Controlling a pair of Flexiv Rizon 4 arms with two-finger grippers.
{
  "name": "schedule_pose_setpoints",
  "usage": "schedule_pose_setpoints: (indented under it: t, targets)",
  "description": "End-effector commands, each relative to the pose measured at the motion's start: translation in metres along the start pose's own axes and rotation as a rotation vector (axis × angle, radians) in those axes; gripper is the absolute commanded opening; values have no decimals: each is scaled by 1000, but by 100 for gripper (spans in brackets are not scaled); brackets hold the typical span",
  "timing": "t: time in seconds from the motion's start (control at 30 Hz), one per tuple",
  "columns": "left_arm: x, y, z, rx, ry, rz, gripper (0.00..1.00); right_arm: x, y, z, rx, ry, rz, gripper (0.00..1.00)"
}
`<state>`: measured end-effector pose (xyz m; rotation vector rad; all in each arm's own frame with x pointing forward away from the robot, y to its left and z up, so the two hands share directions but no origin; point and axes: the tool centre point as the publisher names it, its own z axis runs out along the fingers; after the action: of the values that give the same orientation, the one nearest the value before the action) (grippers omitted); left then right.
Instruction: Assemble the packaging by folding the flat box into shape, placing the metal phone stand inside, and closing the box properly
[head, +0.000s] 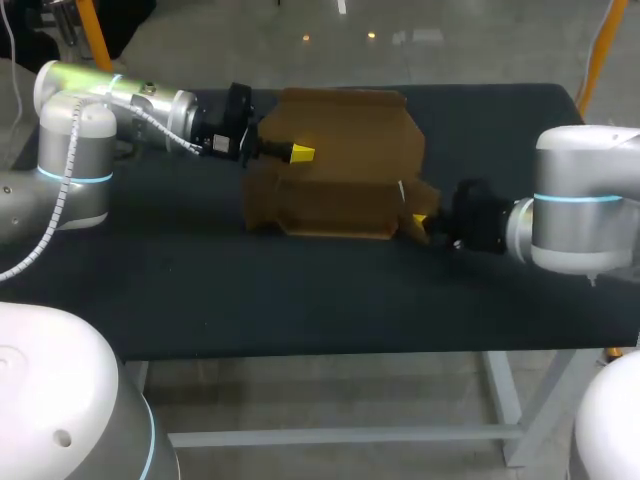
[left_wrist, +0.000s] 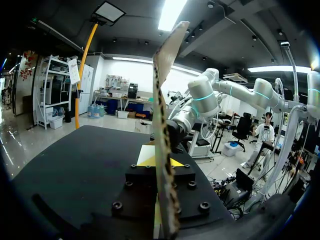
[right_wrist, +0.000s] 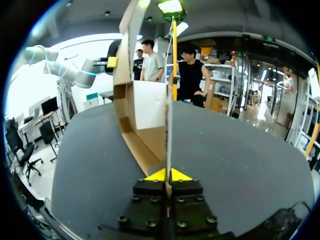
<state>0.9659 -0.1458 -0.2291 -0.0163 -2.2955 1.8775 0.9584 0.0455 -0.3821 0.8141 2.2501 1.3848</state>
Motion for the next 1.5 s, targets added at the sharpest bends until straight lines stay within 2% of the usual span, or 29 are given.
schedule_pose_setpoints:
  t: [0.03, 0.2, 0.33, 0.8, 0.93, 1.5]
  targets:
    - [0, 2, 0, 1, 2, 1, 0, 8, 0, 2, -10, -24, 1, 9]
    - [0, 2, 0, 1, 2, 1, 0, 12, -1, 1, -13, -43, 17, 10]
    - [0, 2, 0, 1, 2, 1, 0, 15, -2, 1, -13, -59, 33, 17]
    - [0, 2, 0, 1, 2, 1, 0, 33, -2, 3, -9, -98, 64, 32]
    - [0, 2, 0, 1, 2, 1, 0, 38, -2, 6, -7, -99, 72, 41]
    - [0, 2, 0, 1, 2, 1, 0, 55, 9, 21, -8, -71, 65, 40]
